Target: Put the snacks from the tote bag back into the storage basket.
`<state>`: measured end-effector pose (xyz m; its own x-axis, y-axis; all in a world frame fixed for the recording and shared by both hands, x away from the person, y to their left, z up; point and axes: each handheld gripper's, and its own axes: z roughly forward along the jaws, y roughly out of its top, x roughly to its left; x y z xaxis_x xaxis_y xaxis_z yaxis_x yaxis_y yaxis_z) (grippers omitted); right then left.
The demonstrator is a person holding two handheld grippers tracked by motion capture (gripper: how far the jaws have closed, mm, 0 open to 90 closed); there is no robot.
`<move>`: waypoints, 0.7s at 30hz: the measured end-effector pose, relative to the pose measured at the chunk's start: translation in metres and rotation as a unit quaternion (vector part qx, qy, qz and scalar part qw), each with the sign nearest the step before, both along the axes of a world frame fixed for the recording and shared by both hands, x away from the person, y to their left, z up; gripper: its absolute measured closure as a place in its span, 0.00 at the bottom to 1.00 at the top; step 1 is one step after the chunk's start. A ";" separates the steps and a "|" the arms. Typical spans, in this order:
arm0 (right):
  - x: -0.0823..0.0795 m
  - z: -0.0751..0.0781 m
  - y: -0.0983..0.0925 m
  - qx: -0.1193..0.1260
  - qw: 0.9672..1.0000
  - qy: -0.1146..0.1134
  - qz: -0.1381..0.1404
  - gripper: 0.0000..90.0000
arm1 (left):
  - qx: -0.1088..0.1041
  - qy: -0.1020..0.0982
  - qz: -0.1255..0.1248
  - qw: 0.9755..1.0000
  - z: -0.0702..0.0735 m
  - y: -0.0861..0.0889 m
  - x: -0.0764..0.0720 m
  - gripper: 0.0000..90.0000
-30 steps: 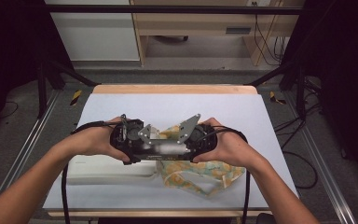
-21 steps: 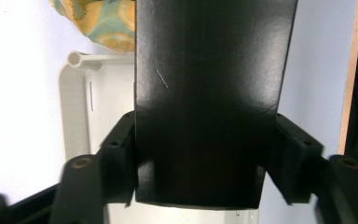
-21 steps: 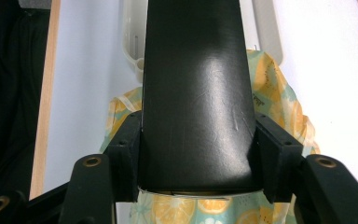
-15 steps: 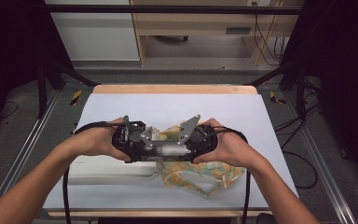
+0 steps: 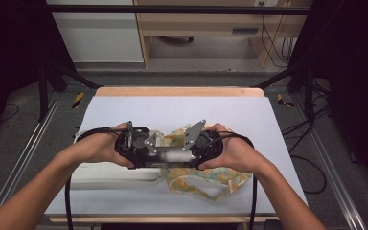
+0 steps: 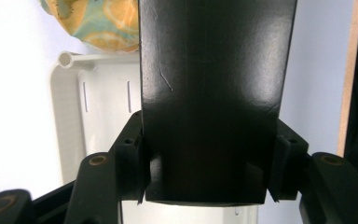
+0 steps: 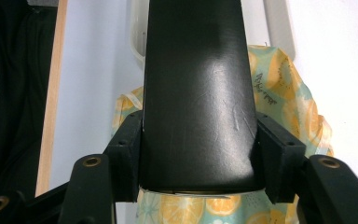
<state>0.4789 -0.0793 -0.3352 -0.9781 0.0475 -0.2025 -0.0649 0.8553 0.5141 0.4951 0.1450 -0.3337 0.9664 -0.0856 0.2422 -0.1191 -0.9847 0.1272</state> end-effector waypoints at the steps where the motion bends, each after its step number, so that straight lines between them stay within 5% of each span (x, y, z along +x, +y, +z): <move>1: 0.000 0.000 0.000 0.001 1.000 0.000 0.000 0.47 | 0.000 0.000 0.004 1.000 0.001 0.001 0.000 0.48; 12: -0.001 0.007 -0.026 0.049 0.997 -0.001 -0.059 0.19 | -0.012 0.010 0.005 1.000 0.001 0.014 0.007 0.48; 18: -0.008 0.005 -0.059 0.084 0.987 -0.012 -0.136 0.10 | -0.019 0.008 0.013 1.000 0.008 0.027 0.011 0.48; 21: -0.011 -0.003 -0.075 0.094 0.979 -0.008 -0.179 0.08 | -0.019 0.006 0.019 1.000 0.011 0.036 0.011 0.48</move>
